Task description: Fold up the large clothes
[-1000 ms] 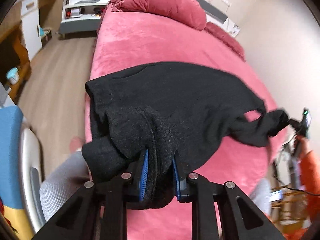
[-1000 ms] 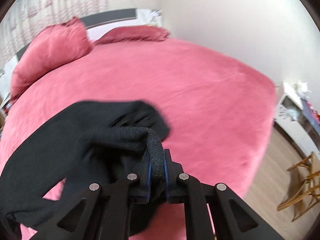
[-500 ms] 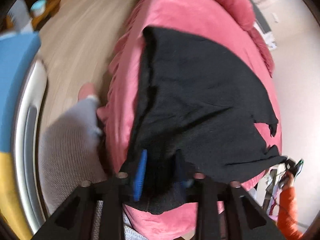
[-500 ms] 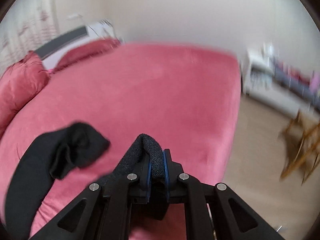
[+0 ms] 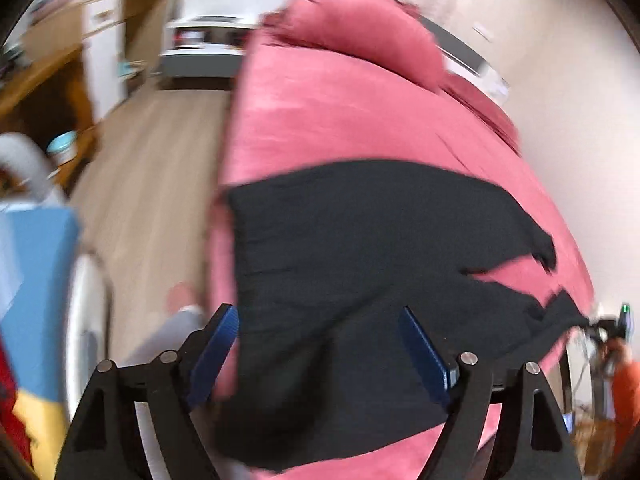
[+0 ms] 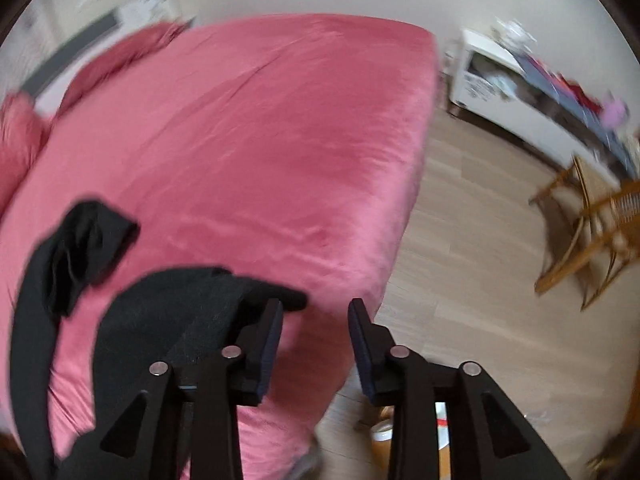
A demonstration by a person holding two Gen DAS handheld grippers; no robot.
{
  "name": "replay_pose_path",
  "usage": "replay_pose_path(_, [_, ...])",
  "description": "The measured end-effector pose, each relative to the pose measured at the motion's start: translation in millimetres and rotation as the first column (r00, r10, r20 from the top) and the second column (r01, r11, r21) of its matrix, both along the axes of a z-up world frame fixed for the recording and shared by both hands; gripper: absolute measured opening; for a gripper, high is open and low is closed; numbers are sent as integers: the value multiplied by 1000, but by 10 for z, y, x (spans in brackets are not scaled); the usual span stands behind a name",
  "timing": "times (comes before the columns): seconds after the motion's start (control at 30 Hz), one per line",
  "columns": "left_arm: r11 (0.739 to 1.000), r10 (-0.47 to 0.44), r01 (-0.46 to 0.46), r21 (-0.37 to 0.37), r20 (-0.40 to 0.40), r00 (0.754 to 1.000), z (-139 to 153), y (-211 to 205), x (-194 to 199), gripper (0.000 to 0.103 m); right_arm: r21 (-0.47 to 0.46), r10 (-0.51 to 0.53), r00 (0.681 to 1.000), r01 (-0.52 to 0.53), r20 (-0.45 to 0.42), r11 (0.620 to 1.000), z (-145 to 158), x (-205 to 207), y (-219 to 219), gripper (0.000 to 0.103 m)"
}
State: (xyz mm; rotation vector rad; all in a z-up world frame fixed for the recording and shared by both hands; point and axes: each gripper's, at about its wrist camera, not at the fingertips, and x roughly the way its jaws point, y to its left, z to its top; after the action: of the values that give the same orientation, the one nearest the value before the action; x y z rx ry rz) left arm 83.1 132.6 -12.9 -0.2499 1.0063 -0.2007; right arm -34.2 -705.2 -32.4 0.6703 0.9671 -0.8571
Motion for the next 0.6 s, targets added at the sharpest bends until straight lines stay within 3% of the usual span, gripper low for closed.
replay_pose_path(0.13, [986, -165, 165, -3, -44, 985, -347, -681, 150, 83, 11, -116, 993, 116, -2, 993, 28, -266, -96, 39])
replay_pose_path(0.17, [981, -193, 194, 19, -49, 980, -413, -809, 154, 83, 26, -104, 994, 103, 30, 994, 33, -291, -90, 39])
replay_pose_path(0.27, [949, -255, 259, 182, -47, 966, -622, -1121, 152, 83, 91, -29, 991, 17, 130, 996, 9, -227, -21, 39])
replay_pose_path(0.33, [920, -292, 290, 265, -34, 956, -755, -1230, 148, 83, 85, 35, 981, -52, 189, 995, 27, -89, 63, 40])
replay_pose_path(0.4, [896, -309, 306, 323, -42, 950, -872, -1258, 123, 83, 67, 87, 979, -101, 185, 993, 15, 89, 148, 49])
replay_pose_path(0.43, [890, -317, 314, 330, -46, 947, -910, -1256, 106, 83, 106, 76, 983, -94, 168, 990, -64, 173, 162, 59])
replay_pose_path(0.5, [886, -326, 318, 337, -34, 945, -957, -1235, 65, 84, 225, 29, 989, -62, 145, 972, -290, 258, 163, 60])
replay_pose_path(0.53, [888, -323, 311, 338, -24, 946, -962, -1217, 45, 86, 266, 34, 992, -66, 121, 962, -412, 297, 191, 48])
replay_pose_path(0.57, [893, -316, 303, 332, -18, 949, -977, -1222, 40, 86, 270, 65, 993, -90, 100, 959, -494, 328, 250, 19])
replay_pose_path(0.6, [901, -305, 294, 318, -16, 952, -985, -1188, 30, 86, 259, 104, 993, -117, 64, 959, -541, 347, 313, 13])
